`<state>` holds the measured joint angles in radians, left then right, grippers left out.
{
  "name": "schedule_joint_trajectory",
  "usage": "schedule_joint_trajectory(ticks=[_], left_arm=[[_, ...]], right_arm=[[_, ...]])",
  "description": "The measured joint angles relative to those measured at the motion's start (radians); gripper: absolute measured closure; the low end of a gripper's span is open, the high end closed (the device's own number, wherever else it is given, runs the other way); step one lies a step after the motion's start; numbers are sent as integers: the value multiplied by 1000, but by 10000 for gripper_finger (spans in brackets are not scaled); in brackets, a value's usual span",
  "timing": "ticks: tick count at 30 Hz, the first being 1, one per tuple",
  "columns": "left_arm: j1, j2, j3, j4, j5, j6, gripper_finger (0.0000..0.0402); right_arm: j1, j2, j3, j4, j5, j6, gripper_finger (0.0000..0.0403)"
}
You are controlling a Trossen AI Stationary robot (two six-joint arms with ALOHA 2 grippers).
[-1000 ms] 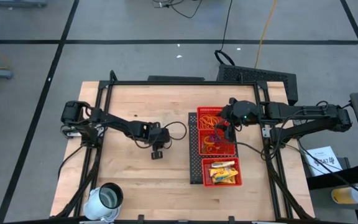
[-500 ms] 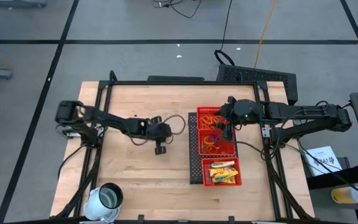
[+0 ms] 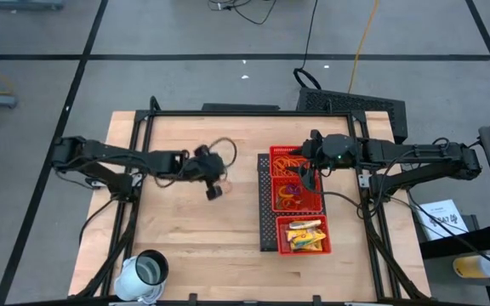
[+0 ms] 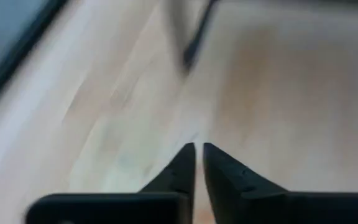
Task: Pick & Place Office Desk Supplies
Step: Put the orange rubber band into the top red bin on the shelf
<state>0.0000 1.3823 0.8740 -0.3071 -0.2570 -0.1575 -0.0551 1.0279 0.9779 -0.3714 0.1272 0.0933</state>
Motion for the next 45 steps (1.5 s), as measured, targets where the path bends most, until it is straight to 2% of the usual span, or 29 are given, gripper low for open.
schedule_joint_trajectory(ticks=[4, 10, 14, 17, 20, 23, 26, 30, 39, 45], left_arm=[[75, 46, -26, -92, 56, -155, 311], [99, 156, -74, -20, 73, -178, 230], [95, 234, -75, 22, 77, -167, 200], [91, 295, -74, 38, 90, -167, 194], [90, 337, -69, 46, 108, -167, 203], [91, 370, -66, 44, 125, -163, 229], [94, 388, -65, 50, 164, -162, 283], [104, 394, -64, 58, 209, -157, 382], [107, 375, -68, 92, 208, -125, 398], [90, 231, -51, 67, 149, -112, 400]], right_arm=[[0, 0, 0, 2, 0, 0, 175], [0, 0, 0, 2, 0, 0, 176], [0, 0, 0, 1, 0, 0, 175], [0, 0, 0, 1, 0, -1, 176], [0, 0, 0, 1, 1, -1, 178], [0, 0, 0, 1, 1, -1, 178], [0, 0, 0, 1, 1, -1, 177], [0, 0, 0, 0, 2, -1, 178], [0, 0, -30, 5, 1, 1, 179], [0, 0, -31, 12, 0, 14, 179]])
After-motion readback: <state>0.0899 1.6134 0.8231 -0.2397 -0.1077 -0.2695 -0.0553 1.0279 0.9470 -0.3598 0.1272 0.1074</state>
